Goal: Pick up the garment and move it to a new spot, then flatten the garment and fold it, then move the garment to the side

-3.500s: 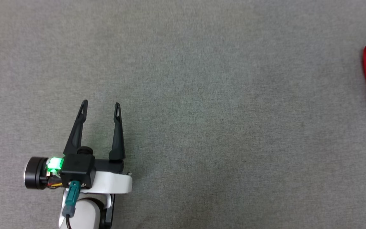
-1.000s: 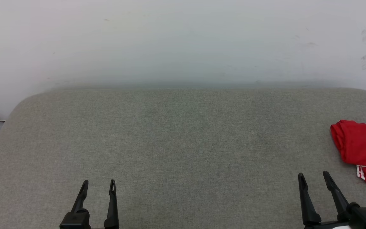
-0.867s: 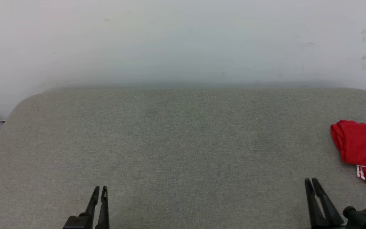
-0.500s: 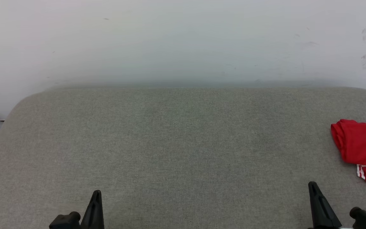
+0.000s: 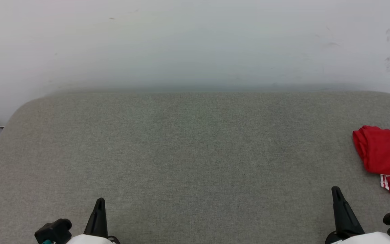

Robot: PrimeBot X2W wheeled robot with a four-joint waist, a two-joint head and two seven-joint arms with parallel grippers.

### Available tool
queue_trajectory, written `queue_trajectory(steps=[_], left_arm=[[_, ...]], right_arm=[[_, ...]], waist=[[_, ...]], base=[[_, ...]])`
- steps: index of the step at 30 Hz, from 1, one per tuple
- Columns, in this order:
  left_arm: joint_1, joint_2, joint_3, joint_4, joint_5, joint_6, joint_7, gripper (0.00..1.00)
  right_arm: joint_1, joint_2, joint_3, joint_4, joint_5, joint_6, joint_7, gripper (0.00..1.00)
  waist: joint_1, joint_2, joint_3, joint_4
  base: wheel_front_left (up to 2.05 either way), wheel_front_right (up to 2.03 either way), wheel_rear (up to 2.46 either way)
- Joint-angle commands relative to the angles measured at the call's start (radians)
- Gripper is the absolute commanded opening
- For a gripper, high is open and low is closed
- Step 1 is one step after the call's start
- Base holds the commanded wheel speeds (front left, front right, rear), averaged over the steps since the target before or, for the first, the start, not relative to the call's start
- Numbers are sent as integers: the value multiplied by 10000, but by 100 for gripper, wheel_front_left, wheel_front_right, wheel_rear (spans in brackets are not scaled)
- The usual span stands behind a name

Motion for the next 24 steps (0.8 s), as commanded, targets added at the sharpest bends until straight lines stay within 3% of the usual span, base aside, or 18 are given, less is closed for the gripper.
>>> queue_trajectory(steps=[1,24], left_arm=[[-323,-27,90,-70,-481,-77,95,0],[-969,-91,516,315,-4003,-550,949,0]], right_arm=[[-358,-104,-22,-84,480,-2,83,0],[-993,-167,-121,320,3918,-3,871,0]], waist=[[-1,-1,8,-1],[-1,-1,122,-25]], base=[[0,0,0],[0,0,0]])
